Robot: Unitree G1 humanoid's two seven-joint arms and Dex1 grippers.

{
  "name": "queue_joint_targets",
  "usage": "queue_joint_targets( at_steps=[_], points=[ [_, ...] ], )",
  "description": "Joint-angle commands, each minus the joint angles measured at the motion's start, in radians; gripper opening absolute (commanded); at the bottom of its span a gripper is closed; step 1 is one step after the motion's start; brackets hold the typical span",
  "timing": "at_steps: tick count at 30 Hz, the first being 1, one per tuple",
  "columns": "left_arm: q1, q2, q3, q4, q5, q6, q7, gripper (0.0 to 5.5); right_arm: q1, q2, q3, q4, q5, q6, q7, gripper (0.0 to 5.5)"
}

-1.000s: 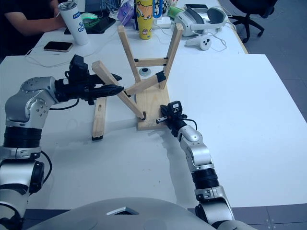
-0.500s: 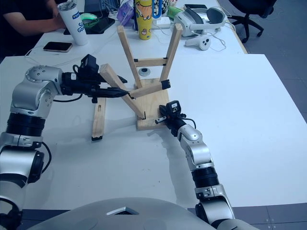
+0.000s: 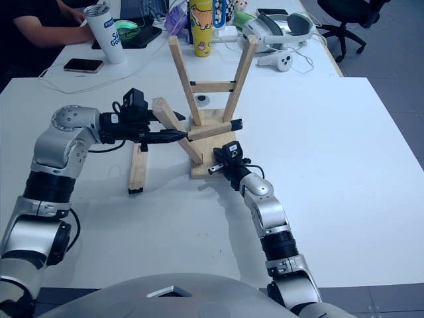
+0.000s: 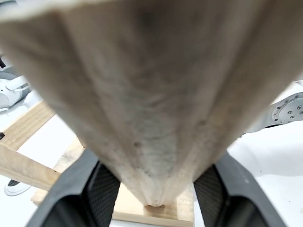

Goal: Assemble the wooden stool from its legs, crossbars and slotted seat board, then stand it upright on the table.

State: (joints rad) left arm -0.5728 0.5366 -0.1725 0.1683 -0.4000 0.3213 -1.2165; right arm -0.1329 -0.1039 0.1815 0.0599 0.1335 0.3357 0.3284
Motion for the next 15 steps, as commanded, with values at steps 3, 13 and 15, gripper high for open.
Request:
queue_joint_targets(
  at_steps=[3,13,15],
  points=[
    [0.028,-0.048,-0.103,0.106,0.069,0.034,-0.016,2.02,0.038,0.003,0.01,0.054,-0.009,0.054,0.0,0.0],
    [0.051,-0.015,-0.235,0.198,0.174,-0.04,-0.075,2.02,0.024,0.01,0.009,0.08,-0.022,0.049,-0.005,0.0],
    [0.067,-0.009,-0.236,0.21,0.176,-0.051,-0.071,2.02,0.024,0.01,0.011,0.083,-0.023,0.048,-0.005,0.0]
  ],
)
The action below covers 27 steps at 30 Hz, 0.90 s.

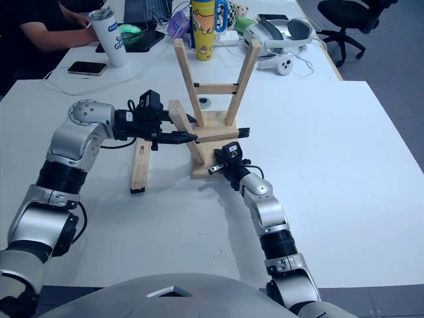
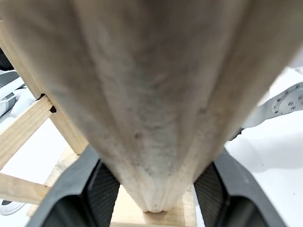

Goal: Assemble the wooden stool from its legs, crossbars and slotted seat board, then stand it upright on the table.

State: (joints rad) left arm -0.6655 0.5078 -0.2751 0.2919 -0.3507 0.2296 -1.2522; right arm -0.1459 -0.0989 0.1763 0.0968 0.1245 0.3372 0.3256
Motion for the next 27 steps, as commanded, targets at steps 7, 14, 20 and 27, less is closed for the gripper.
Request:
queue_joint_targets(
  at_steps=[7,14,20,27],
  points=[
    [0.142,-0.035,0.017,0.085,0.001,0.026,0.056,2.41,0.072,0.011,0.009,0.059,-0.011,0.035,-0.017,0.0],
    [0.352,0.152,0.107,-0.216,-0.095,0.294,0.049,3.46,0.082,0.021,-0.001,0.075,-0.019,0.011,-0.039,0.0],
    [0.424,0.287,0.343,-0.223,-0.222,0.378,0.037,3.54,0.114,0.022,-0.003,0.06,-0.025,-0.001,-0.049,0.0],
    [-0.109,0.035,0.702,-0.373,-0.984,0.554,0.576,2.6,0.132,0.015,-0.003,0.055,-0.03,-0.007,-0.054,0.0]
  ],
)
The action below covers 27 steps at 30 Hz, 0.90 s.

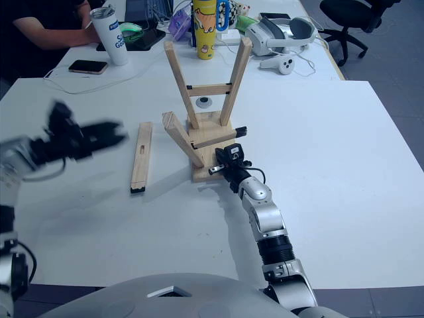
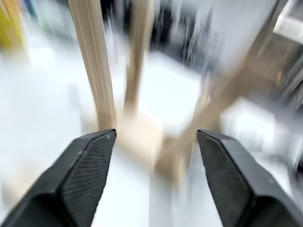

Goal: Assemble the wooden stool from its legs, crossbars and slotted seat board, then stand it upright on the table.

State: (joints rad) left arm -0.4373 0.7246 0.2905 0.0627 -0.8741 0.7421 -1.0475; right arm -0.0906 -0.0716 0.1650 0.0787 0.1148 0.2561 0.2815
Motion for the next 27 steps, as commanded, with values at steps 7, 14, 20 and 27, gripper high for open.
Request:
queue_joint_targets(
  at_steps=[7,14,20,27],
  points=[
    [-0.352,-0.365,-0.081,-0.334,-0.509,0.034,0.626,1.62,0.073,-0.004,0.014,0.083,-0.019,0.071,-0.011,0.0],
    [0.124,-0.27,-0.454,-0.483,-0.148,0.075,0.591,0.68,0.068,0.012,0.02,0.078,-0.013,0.079,-0.014,0.0],
    [-0.167,-0.427,-0.201,-0.399,-0.24,-0.108,0.681,0.02,0.104,0.015,0.019,0.052,-0.011,0.086,-0.029,0.0],
    [-0.532,-0.457,0.017,-0.312,-0.516,-0.188,0.847,0.02,0.092,0.019,0.013,0.063,-0.011,0.089,-0.035,0.0]
  ],
)
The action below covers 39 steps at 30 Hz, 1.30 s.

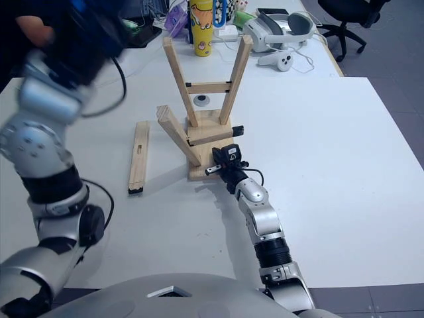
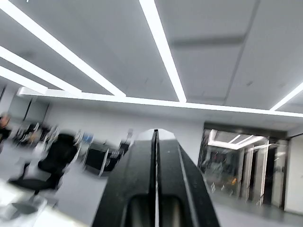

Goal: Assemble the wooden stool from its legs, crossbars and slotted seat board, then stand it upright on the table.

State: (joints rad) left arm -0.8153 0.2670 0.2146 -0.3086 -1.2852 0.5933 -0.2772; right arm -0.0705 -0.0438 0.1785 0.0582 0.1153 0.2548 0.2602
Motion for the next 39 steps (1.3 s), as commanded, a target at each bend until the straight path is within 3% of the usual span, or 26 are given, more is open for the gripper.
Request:
queue_joint_targets(
  at_steps=[1,4,8,10,12,14,18,21,25,29,39],
  points=[
    [-0.166,0.001,0.102,0.066,-0.117,-0.042,0.093,0.02,0.071,-0.009,-0.001,0.082,-0.011,0.092,-0.013,0.0],
    [-0.099,0.025,0.051,0.068,-0.087,0.028,0.116,0.02,0.077,-0.011,0.002,0.072,-0.012,0.096,-0.01,0.0],
    [0.331,0.121,-0.277,0.025,0.101,0.242,0.066,0.02,0.073,-0.013,0.007,0.058,-0.014,0.102,-0.007,0.0],
    [0.548,0.187,-0.379,0.005,0.178,0.288,0.027,0.02,0.067,-0.011,0.013,0.059,-0.017,0.098,-0.004,0.0],
    [0.62,0.24,-0.437,-0.032,0.281,0.26,-0.006,0.02,0.077,-0.019,0.014,0.069,-0.022,0.088,-0.002,0.0],
    [0.546,0.221,-0.41,-0.026,0.351,0.182,0.0,0.02,0.094,-0.022,0.016,0.067,-0.024,0.086,-0.003,0.0],
    [0.222,0.093,-0.23,0.01,0.415,-0.071,0.05,0.02,0.109,-0.022,0.026,0.06,-0.024,0.084,0.0,0.0],
    [0.124,0.057,-0.168,0.007,0.463,-0.134,0.09,0.02,0.114,-0.03,0.015,0.064,-0.026,0.071,-0.001,0.0],
    [0.203,0.052,-0.109,0.01,0.489,-0.161,0.08,0.02,0.099,-0.048,-0.015,0.052,-0.026,-0.023,0.005,0.0],
    [0.329,0.042,-0.059,0.037,0.523,-0.192,0.071,0.44,0.097,-0.072,-0.037,-0.045,-0.016,-0.085,0.032,0.0],
    [0.512,0.022,0.081,0.205,0.604,-0.297,0.049,1.88,0.148,-0.199,-0.009,-0.332,-0.069,0.015,0.08,0.0]
  ],
)
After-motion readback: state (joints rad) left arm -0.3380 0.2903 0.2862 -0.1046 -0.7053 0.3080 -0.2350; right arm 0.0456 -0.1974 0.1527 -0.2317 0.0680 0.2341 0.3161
